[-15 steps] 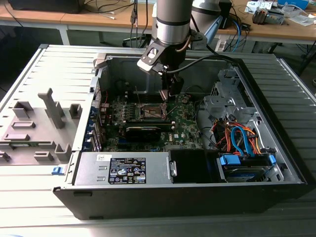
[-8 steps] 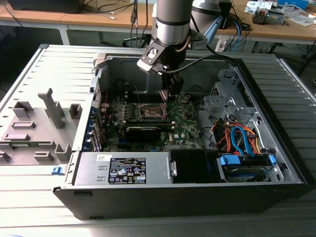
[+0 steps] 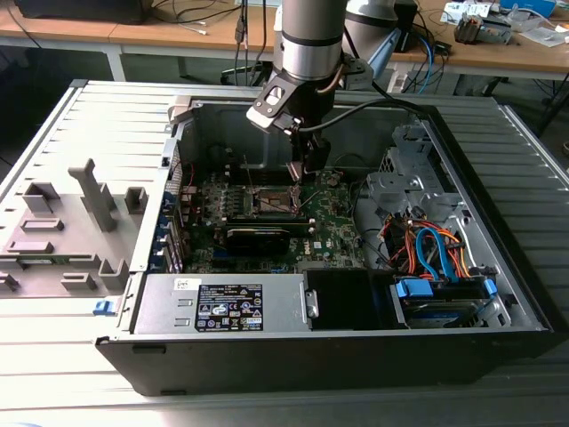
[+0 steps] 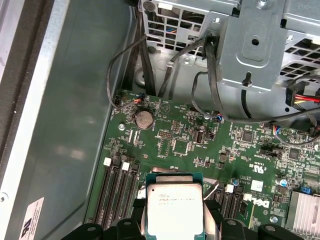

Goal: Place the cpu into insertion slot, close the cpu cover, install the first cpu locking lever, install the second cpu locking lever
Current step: 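Place the cpu into insertion slot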

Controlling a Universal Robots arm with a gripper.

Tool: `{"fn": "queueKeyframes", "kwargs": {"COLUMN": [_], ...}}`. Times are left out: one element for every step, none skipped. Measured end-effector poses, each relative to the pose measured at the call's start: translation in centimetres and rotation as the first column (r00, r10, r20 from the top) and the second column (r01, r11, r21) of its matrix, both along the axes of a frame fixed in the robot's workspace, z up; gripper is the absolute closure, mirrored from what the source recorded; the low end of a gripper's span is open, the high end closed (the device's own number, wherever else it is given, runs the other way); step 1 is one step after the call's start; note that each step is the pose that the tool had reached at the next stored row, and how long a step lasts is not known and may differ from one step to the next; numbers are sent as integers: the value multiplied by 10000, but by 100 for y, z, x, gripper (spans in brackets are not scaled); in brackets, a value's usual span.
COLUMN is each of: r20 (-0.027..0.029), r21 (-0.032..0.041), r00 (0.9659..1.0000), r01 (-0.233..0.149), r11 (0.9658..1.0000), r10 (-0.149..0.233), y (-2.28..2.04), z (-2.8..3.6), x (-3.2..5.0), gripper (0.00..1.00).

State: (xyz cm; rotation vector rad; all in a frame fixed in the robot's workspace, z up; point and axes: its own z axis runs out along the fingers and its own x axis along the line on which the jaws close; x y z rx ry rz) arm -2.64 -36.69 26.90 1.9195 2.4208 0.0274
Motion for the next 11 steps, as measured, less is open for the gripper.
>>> {"fn": "queueKeyframes", "kwargs": {"r20": [-1,0,0,0,0,0,0,0,0,0,0], "r21": [0,-1,0,-2,-2,-2,-7,-8,-7,-8,-8], "r00": [10000,10000,10000,10000,10000,10000,9999,9999,9999,9999,9999], "r01": [4,8,13,19,23,93,124,124,125,125,125], "r11": [10000,10000,10000,10000,10000,10000,9999,9999,9999,9999,9999], "r10": [-4,-8,-13,-19,-23,-93,-124,-124,-125,-125,-125], "y": [0,0,0,0,0,0,0,0,0,0,0], "z": [0,0,-1,0,-1,-18,-54,-54,-55,-56,-56], "x": [0,0,0,0,0,0,0,0,0,0,0], "gripper": [45,45,45,45,45,45,45,45,45,45,45]}}
